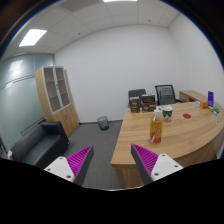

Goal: Pour water

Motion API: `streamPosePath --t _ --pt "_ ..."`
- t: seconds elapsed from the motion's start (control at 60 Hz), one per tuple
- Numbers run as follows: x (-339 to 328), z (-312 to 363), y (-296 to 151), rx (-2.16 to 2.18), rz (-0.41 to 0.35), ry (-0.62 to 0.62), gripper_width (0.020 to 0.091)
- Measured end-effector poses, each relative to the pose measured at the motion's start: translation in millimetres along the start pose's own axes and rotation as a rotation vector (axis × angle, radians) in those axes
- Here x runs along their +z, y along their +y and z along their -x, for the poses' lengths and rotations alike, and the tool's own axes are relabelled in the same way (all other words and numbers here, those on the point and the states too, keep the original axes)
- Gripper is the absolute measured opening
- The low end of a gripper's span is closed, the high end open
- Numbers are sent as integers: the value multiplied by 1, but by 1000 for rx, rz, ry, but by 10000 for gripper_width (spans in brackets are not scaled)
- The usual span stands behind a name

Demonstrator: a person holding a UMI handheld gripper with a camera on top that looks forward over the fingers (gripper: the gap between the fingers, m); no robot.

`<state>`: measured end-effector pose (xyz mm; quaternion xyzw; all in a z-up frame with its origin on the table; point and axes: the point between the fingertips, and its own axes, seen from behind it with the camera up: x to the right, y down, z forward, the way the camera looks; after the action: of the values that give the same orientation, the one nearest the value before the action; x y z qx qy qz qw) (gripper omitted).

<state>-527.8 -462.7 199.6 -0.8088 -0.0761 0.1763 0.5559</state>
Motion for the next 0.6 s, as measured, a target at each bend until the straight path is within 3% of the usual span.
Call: streamPosePath --t 0.35,0.6 --pt "19 -22 5 -6 -39 138 826" --pt "113 -141 6 -61 -63 225 827"
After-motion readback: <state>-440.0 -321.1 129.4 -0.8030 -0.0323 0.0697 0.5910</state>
